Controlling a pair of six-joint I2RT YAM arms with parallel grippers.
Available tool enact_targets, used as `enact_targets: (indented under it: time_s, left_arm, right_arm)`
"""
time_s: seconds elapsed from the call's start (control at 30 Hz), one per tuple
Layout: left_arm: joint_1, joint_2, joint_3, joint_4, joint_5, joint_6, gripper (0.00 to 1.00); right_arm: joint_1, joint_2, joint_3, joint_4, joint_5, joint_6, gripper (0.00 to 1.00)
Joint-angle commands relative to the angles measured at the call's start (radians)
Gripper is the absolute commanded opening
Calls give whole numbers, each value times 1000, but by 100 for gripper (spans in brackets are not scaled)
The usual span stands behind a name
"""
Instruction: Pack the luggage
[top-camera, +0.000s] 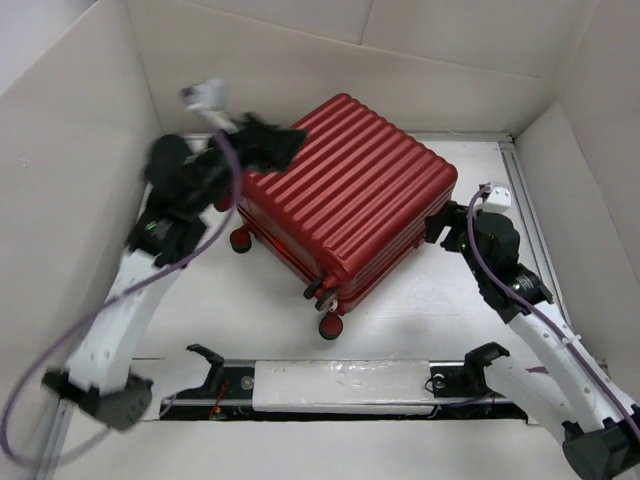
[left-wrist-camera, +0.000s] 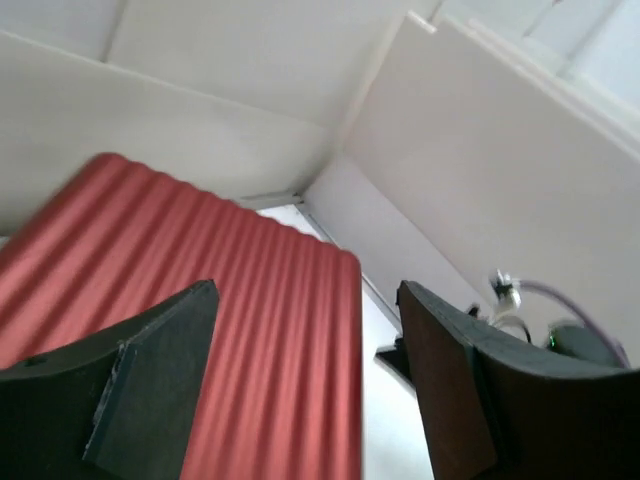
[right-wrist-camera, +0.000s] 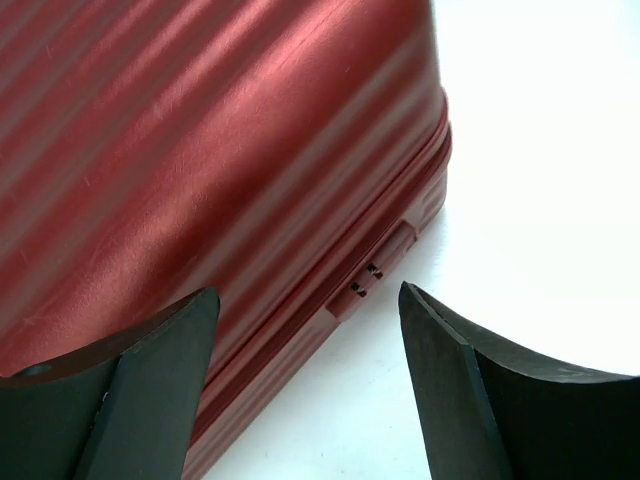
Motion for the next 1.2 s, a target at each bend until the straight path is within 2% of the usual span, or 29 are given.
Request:
enact_targets:
  time_s: [0.0,0.03,0.07,0.1,0.13,0.17,0.23,0.27,0.3,0.4,0.43,0.5,0.63,0.67,0.8,0.9,1.03,1.17]
  left_arm:
    - [-420,162,154,-182,-738,174,69]
    - [-539,140,125,-138,-791,185,69]
    - [-540,100,2,-101,-783,162,69]
    - [-540,55,-84,-61,-713,143,66]
    - [-540,8,-173,46,-686,129,66]
    - [-553,-43,-238,67,-668,116,66]
    - [-586,-43,-292,-41,-690,58,64]
    - [-642,-43,-310,-59,-722,44,64]
    - [-671,-61,-371,-59,-791,15,64]
    - [-705,-132,-464,-59,-850,-29,69]
    - [-705,-146,-522,-59,-862,-29,71]
    - [-705,-137,-564,-47,-862,-29,76]
    - [-705,-91,-623,2,-725,-8,79]
    - [-705,-91,-645,14,-699,-17,79]
    - [-705,-134,-715,65,-628,-17,79]
    - [-705,-144,-716,65,-548,-17,73]
    - [-705,-142,-728,74,-404,3,69]
    - [-721,-76,-737,116,-336,12,68]
  right_arm:
    - [-9,15,30,24,-59,-30,78]
    - [-9,1,45,-18,-50,-30,78]
    - [-9,-40,45,-56,-50,-30,78]
    - [0,-68,27,-72,-50,-30,78]
    - [0,-99,9,-89,-41,-30,78]
    - [0,-129,-64,-74,2,-30,76]
    - [-13,-221,-154,-25,11,-30,72]
    - [-13,-238,-224,-3,-19,-30,67]
    - [-27,-238,-249,46,-70,-30,55]
    - [-27,-211,-277,77,-98,-21,28]
    - [-27,-185,-277,86,-108,-21,26]
    - [-27,-176,-303,107,-133,-31,26]
    - [-37,-176,-347,178,-144,-32,49]
    - [-37,-165,-360,187,-166,-32,51]
    - [-37,-114,-380,253,-188,-41,52]
    - [-37,-36,-380,316,-200,-41,51]
    - [-37,96,-309,381,-231,-61,51]
    - [-37,226,-228,445,-275,-82,49]
